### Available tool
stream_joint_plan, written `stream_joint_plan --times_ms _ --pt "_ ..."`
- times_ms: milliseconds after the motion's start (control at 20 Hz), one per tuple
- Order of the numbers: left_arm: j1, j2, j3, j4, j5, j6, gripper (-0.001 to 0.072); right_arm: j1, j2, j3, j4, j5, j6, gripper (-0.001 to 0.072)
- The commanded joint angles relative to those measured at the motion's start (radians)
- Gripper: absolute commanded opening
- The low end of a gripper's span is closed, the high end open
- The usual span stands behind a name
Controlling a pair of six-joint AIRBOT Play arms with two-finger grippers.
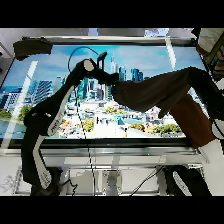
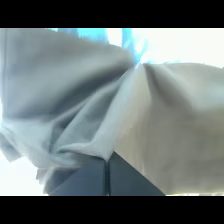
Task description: Fold the shirts.
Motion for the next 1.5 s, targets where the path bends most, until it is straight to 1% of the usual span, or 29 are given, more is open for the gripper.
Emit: stream_joint_plan --times_ms 0,100,150,250,350,500,600,700,800,850,950,1050,1100,1150,1250,1450 --pt "0.042 0.15 0.04 0.005 0.087 0.073 0.001 -0.001 0.001 0.084 -0.002 0.005 -0.108 0.0024" --pt "0.064 0.279 0.04 0.02 0.087 0.13 0.001 -0.001 0.003 0.182 -0.002 0.032 -0.154 0.0024" --pt "0.069 0.349 0.04 0.06 0.088 0.138 0.0009 -0.001 0.006 0.239 -0.002 0.077 -0.184 0.0024" --pt "0.068 0.484 0.04 0.168 0.089 0.139 0.001 -0.001 0.025 0.336 -0.006 0.182 -0.238 0.0025" --pt "0.068 0.612 0.04 0.242 0.092 0.138 0.0009 -0.001 0.068 0.417 -0.005 0.268 -0.253 0.0024" --pt "0.068 0.782 0.04 0.275 0.144 0.139 0.0008 -0.001 0.148 0.517 0.003 0.389 -0.276 0.0024" --pt "0.066 0.866 0.04 0.314 0.214 0.139 0.0007 -0.001 0.176 0.566 0.059 0.48 -0.291 0.0024" --pt "0.066 0.903 0.04 0.363 0.256 0.13 0.0007 -0.001 0.174 0.578 0.214 0.548 -0.362 0.0024" --pt "0.066 0.898 0.035 0.375 0.2 0.124 0.0006 -0.001 0.146 0.578 0.395 0.588 -0.463 0.0024" --pt "0.066 0.887 0.024 0.385 0.157 0.114 0.0006 -0.001 0.125 0.578 0.438 0.592 -0.491 0.0024" --pt "0.066 0.842 -0.018 0.42 0.071 0.081 0.0007 -0.001 0.071 0.578 0.446 0.639 -0.486 0.0024" --pt "0.066 0.764 -0.063 0.45 -0.005 0.079 0.0007 0.0 -0.016 0.573 0.468 0.79 -0.478 0.0024" --pt "0.066 0.711 -0.078 0.452 -0.027 0.079 0.0007 0.0 -0.061 0.544 0.496 0.834 -0.483 0.0024" --pt "0.066 0.646 -0.09 0.452 -0.035 0.079 0.0007 0.0 -0.097 0.497 0.517 0.83 -0.491 0.0024" --pt "0.066 0.499 -0.096 0.451 -0.013 0.079 0.0007 0.0 -0.155 0.37 0.513 0.756 -0.51 0.0024" --pt "0.066 0.196 -0.095 0.449 0.161 0.087 0.0007 -0.001 -0.275 0.167 0.49 0.578 -0.51 0.0024"
